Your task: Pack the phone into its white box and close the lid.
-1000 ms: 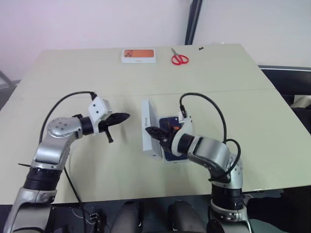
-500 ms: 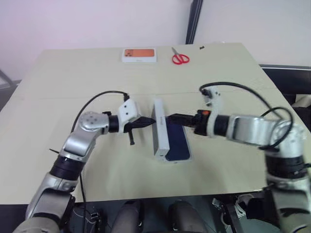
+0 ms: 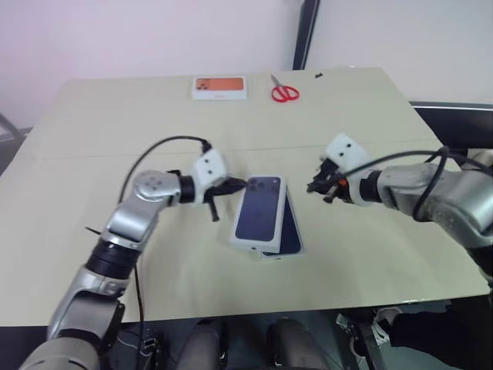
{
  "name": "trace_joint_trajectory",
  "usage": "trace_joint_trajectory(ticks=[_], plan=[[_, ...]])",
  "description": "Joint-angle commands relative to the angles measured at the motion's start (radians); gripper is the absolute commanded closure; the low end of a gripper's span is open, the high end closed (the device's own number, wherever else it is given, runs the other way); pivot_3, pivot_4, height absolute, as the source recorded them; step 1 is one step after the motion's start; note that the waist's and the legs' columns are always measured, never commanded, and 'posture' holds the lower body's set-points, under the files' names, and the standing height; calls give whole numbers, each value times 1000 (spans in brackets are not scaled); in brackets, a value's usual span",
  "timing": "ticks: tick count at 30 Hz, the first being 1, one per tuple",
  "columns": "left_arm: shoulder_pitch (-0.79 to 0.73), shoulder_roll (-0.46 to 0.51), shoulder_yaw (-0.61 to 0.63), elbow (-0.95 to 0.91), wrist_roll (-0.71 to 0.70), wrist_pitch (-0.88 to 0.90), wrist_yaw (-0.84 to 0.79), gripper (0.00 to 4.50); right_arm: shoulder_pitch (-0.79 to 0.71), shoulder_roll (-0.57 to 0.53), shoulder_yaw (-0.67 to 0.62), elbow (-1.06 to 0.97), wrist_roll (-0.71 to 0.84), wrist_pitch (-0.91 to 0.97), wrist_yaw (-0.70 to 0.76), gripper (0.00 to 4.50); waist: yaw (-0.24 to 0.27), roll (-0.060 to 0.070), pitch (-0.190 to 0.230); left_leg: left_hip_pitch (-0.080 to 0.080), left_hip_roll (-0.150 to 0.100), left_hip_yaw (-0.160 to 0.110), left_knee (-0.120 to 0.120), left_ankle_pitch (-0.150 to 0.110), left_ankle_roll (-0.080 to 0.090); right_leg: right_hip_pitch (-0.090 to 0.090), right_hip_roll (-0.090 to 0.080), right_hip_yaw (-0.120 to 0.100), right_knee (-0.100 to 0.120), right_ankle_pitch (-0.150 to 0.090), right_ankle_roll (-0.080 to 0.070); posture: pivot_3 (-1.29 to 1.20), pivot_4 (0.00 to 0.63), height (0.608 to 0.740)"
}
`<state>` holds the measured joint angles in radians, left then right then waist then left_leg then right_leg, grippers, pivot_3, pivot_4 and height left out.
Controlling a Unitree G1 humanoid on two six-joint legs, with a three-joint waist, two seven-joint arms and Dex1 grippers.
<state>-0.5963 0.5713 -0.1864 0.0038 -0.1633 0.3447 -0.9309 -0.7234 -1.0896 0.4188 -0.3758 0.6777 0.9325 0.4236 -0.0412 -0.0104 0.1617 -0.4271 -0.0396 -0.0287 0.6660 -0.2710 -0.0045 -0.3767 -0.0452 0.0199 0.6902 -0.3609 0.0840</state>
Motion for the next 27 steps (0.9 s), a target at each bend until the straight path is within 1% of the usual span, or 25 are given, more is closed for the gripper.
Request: trace_joint_trajectory(ticks=[1,3,6,10,14,18,24,27], plan=[[31,55,26,-48,15,30,-1,4500,1,-16,35,-64,-166,-106,126,4478,1,0,0,0,0,0,0,0,0,0,0,0,0,0,0,0,150,740],[52,89,22,-66,4,59,-29,4500,10,-2,47,-67,-231,-135,166,4478,4,0,0,0,0,0,0,0,0,0,0,0,0,0,0,0,150,740],[94,141,-25,-125,-4,76,-113,4500,23,26,85,-59,-339,-179,214,4478,10,0,0,0,0,0,1,0,0,0,-1,0,0,0,0,0,150,740],[77,137,-105,-155,18,127,-156,4500,47,67,98,-57,-431,-215,271,4478,32,0,0,0,0,0,1,0,0,1,-1,0,-1,0,0,0,150,740],[49,136,-191,-177,59,139,-192,4500,63,105,91,-57,-488,-220,311,4478,30,0,0,0,0,0,2,0,0,1,-1,0,-1,0,0,0,150,740],[14,80,-218,-155,78,107,-178,4500,86,126,75,-76,-521,-206,341,4478,30,0,0,0,0,0,2,1,-1,1,-1,0,0,0,0,0,150,740],[-7,-19,-191,-147,46,59,-153,4500,129,122,39,-111,-556,-189,382,4478,30,0,0,0,0,0,2,1,-1,1,-1,0,0,0,0,0,150,740],[-7,-38,-192,-157,41,60,-160,4500,144,124,21,-124,-567,-179,403,4478,30,0,0,0,0,0,2,1,-2,1,-1,0,0,0,0,0,150,740]])
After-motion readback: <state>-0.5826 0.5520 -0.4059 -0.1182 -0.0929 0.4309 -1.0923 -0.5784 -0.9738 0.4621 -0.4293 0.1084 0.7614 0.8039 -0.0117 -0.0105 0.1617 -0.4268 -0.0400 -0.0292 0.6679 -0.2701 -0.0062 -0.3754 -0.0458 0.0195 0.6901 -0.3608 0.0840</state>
